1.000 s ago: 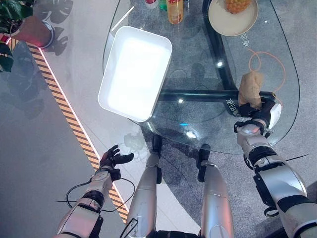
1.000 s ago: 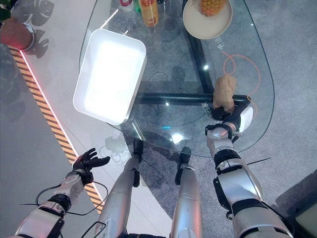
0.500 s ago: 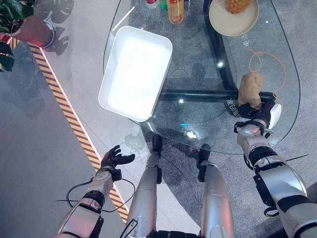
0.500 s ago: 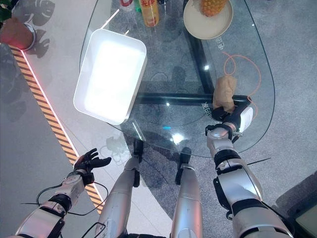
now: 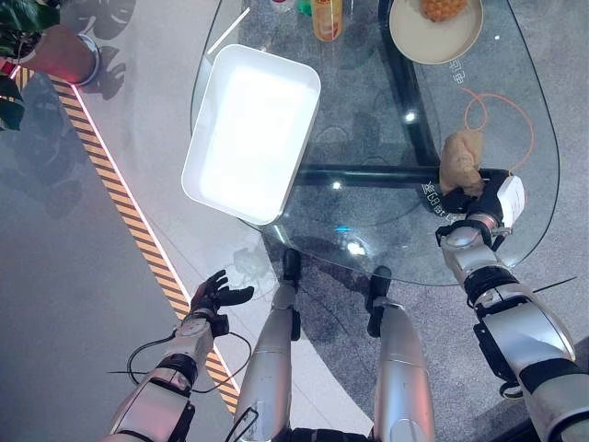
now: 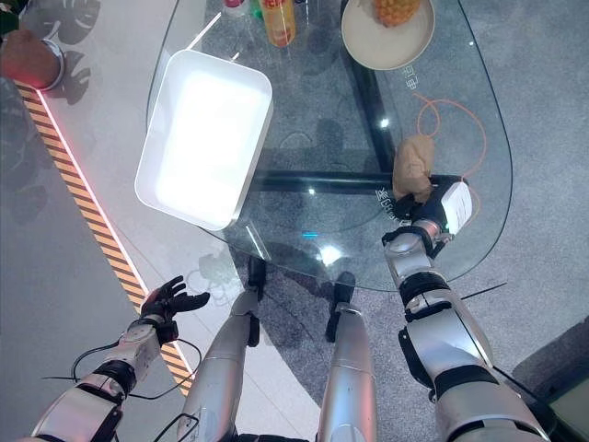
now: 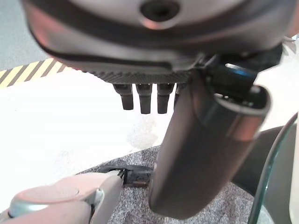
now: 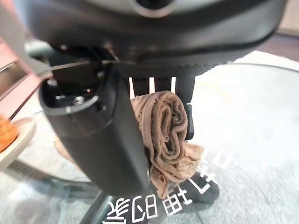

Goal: Wipe the table with a cloth and put it in the basket.

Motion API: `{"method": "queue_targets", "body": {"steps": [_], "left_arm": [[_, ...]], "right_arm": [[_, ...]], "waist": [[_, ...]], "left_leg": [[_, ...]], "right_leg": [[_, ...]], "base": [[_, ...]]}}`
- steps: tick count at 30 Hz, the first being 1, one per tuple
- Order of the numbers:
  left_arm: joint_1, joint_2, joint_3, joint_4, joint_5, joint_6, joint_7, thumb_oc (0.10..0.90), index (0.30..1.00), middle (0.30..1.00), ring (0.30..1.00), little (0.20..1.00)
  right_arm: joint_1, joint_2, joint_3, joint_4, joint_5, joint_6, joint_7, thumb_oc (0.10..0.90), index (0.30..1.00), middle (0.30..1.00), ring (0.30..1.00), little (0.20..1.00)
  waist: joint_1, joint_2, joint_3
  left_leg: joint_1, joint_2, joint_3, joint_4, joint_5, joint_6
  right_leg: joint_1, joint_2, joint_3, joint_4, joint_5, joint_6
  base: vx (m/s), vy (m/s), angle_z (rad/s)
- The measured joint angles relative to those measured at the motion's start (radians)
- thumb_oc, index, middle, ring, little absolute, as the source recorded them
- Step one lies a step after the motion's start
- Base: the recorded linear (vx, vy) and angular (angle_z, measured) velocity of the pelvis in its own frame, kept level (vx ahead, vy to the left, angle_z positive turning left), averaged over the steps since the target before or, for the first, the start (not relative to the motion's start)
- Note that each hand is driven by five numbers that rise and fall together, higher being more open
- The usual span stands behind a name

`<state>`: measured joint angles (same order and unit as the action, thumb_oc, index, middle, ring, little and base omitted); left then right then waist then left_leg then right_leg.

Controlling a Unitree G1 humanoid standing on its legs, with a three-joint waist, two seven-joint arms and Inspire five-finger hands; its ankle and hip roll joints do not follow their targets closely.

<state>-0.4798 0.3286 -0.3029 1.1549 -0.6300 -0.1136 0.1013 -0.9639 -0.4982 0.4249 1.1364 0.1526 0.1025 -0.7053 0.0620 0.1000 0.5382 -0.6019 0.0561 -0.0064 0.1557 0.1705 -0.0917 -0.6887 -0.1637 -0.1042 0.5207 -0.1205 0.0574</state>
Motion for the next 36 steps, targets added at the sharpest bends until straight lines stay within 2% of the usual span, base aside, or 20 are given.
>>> {"method": "queue_targets", "body": {"steps": [5, 9, 15, 23, 30, 36], "left_arm": [[0.000, -0.005, 0.000, -0.003, 0.000, 0.000, 0.000, 0.800, 0.900, 0.900, 0.900, 0.900], [0.000, -0.006, 0.000, -0.006, 0.000, 0.000, 0.000, 0.800, 0.900, 0.900, 0.900, 0.900], [0.002, -0.007, 0.000, -0.011, 0.001, -0.001, 0.000, 0.800, 0.900, 0.900, 0.900, 0.900], [0.005, -0.008, -0.001, -0.035, 0.002, 0.000, 0.000, 0.800, 0.900, 0.900, 0.900, 0.900], [0.005, -0.009, 0.000, -0.048, 0.003, 0.006, 0.000, 0.800, 0.900, 0.900, 0.900, 0.900], [0.005, -0.008, 0.000, -0.047, 0.005, 0.018, -0.001, 0.800, 0.900, 0.900, 0.900, 0.900]], "right_arm": [[-0.004, -0.014, 0.077, -0.086, -0.068, 0.065, 0.019, 0.100, 0.300, 0.300, 0.300, 0.200], [-0.018, -0.013, 0.133, -0.118, -0.135, 0.084, 0.057, 0.100, 0.300, 0.300, 0.300, 0.200], [-0.044, 0.032, 0.191, -0.137, -0.197, 0.088, 0.124, 0.100, 0.300, 0.300, 0.300, 0.200], [-0.063, 0.029, 0.256, -0.158, -0.319, 0.084, 0.224, 0.100, 0.300, 0.300, 0.300, 0.200], [-0.072, 0.022, 0.307, -0.184, -0.392, 0.030, 0.354, 0.100, 0.300, 0.300, 0.300, 0.200], [-0.072, 0.018, 0.379, -0.209, -0.448, -0.064, 0.485, 0.100, 0.300, 0.300, 0.300, 0.200]], "waist": [[0.005, 0.011, 0.001], [0.018, 0.016, 0.000], [0.037, 0.017, 0.000], [0.045, 0.018, -0.001], [0.044, 0.021, -0.003], [0.045, 0.023, -0.003]], "left_leg": [[0.000, 0.000, 0.000, -0.001, 0.000, 0.000], [0.003, 0.000, 0.000, -0.001, 0.000, 0.000], [0.005, -0.001, -0.001, -0.001, 0.002, 0.000], [0.009, -0.004, -0.009, -0.021, 0.018, -0.002], [0.010, -0.003, -0.019, -0.032, 0.027, -0.004], [0.010, -0.003, -0.029, -0.034, 0.029, -0.007]], "right_leg": [[0.000, 0.000, 0.000, -0.002, 0.000, 0.000], [0.002, 0.000, 0.000, 0.000, 0.000, 0.000], [0.004, -0.001, -0.001, 0.002, 0.000, 0.000], [0.004, -0.006, -0.010, 0.003, 0.000, 0.000], [0.004, -0.009, -0.022, 0.008, -0.002, -0.002], [0.003, -0.010, -0.030, 0.019, -0.008, -0.006]], "base": [[0.01, 0.026, 0.00], [0.00, 0.020, 0.00], [0.00, 0.000, 0.00], [0.00, 0.007, 0.03], [-0.01, -0.008, 0.03], [-0.01, -0.009, 0.04]]}}
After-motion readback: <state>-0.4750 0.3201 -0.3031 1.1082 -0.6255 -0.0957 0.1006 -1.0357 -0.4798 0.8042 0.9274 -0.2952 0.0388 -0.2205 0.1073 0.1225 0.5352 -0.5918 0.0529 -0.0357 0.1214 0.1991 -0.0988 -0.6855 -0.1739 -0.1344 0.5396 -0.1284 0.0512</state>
